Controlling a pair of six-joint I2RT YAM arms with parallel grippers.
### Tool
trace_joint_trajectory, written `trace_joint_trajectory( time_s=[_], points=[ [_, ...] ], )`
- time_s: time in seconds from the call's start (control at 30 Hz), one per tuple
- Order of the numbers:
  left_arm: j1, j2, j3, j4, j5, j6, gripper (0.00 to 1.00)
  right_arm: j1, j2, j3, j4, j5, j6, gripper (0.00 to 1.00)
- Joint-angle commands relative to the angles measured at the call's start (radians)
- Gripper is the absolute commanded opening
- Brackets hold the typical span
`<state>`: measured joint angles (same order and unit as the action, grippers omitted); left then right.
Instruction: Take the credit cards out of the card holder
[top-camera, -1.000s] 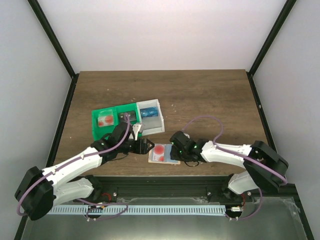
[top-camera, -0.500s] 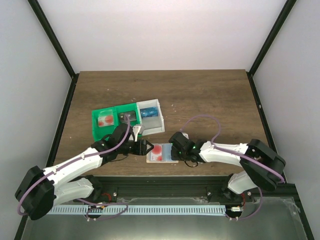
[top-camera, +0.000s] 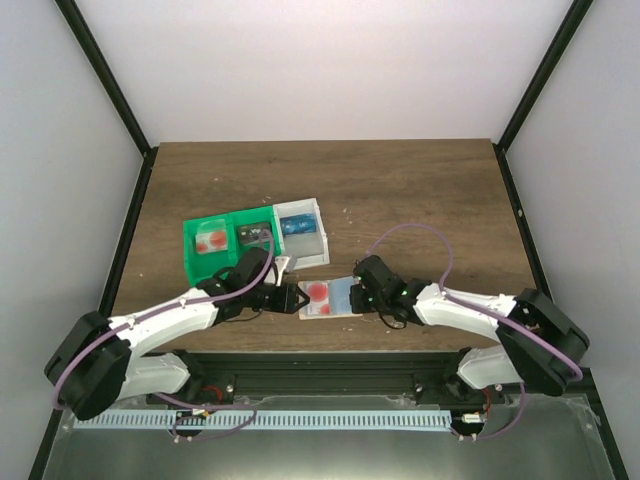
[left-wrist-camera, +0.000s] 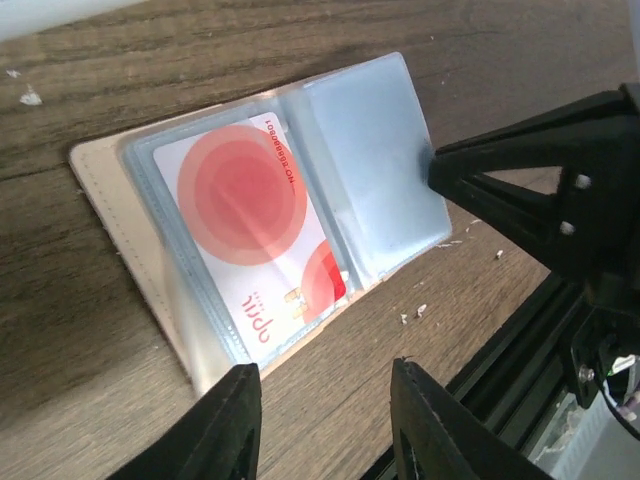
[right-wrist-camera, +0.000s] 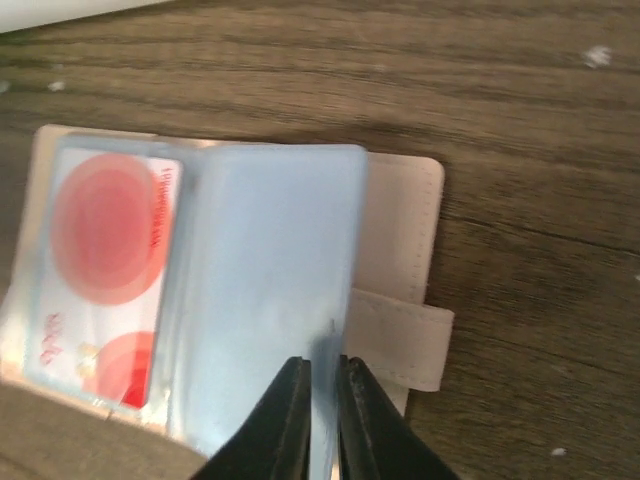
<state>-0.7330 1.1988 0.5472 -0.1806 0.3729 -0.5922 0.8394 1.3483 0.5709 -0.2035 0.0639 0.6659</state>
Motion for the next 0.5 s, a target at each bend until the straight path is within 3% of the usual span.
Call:
trace_joint_trajectory(
  time_s=[0.0, 0.13, 0.23, 0.47],
  points=[
    [-0.004, 0.046, -0.001, 0.053, 0.042, 0.020, 0.33, 0.000, -0.051, 0.030, 0.009, -0.085, -0.008, 0.16],
    [-0.004, 0.093, -0.006, 0.077, 0.042, 0.030, 0.15, -0.001, -0.082, 0.042, -0.006, -0.116, 0.051, 0.25],
    [-0.004, 0.130, -0.011, 0.095, 0.038, 0.041, 0.01, 0.000, -0.088, 0.044, 0.026, -0.156, 0.076, 0.26],
    [-0.004, 0.210, -0.009, 0.127, 0.022, 0.060, 0.00, 0.000, -0.080, 0.056, 0.053, -0.138, 0.137, 0.31]
  ],
)
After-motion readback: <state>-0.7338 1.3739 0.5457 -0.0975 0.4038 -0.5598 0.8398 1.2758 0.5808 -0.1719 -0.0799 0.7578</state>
